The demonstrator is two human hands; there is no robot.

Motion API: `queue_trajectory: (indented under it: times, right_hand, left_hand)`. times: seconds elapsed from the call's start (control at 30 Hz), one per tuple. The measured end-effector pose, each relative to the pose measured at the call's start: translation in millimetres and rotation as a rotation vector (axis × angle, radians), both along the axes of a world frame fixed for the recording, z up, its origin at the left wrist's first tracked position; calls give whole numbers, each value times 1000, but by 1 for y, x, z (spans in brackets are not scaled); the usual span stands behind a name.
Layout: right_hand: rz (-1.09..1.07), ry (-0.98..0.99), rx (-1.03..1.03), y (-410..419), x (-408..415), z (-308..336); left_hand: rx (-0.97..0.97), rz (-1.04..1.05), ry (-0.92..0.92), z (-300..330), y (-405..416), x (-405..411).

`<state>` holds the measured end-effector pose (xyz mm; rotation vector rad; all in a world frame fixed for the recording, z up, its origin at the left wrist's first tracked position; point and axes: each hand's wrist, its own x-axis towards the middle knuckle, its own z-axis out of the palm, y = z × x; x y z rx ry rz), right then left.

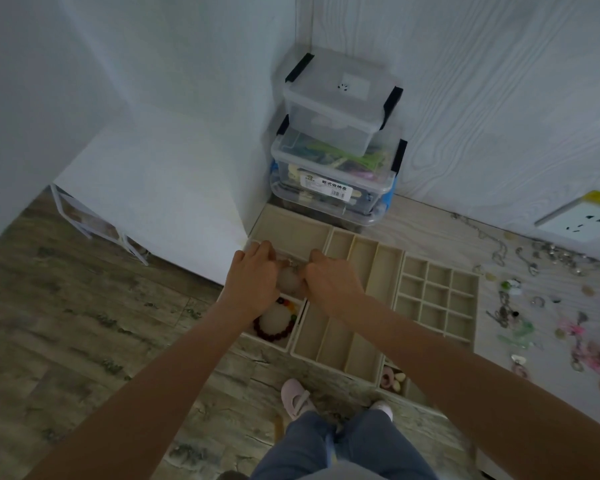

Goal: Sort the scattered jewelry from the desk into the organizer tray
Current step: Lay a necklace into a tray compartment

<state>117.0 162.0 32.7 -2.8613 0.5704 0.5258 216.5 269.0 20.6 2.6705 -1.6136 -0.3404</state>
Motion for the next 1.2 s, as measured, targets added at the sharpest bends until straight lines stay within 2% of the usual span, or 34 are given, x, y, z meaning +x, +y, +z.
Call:
queue_trajectory:
  times: [0.2, 0.33, 0.47, 0.77, 0.97, 1.2]
  right_hand:
    - [21, -6, 66, 1, 2, 7]
    - [46, 35, 56, 2, 3, 7]
    - [41, 55, 38, 3, 4, 6]
    - [16, 45, 31, 3, 6, 6]
    - [-17, 40, 20, 5, 8, 1]
    - [-72, 3, 141, 3, 5, 1]
  left_hand:
    - [-63, 130, 110, 0, 16, 6]
    - [45, 157, 169, 1, 26, 10]
    - [131, 121, 127, 0, 24, 10]
    - [125, 132, 152, 7, 20, 8]
    - [170, 165, 75, 3, 16, 7]
    - [126, 186, 60, 5, 13, 4]
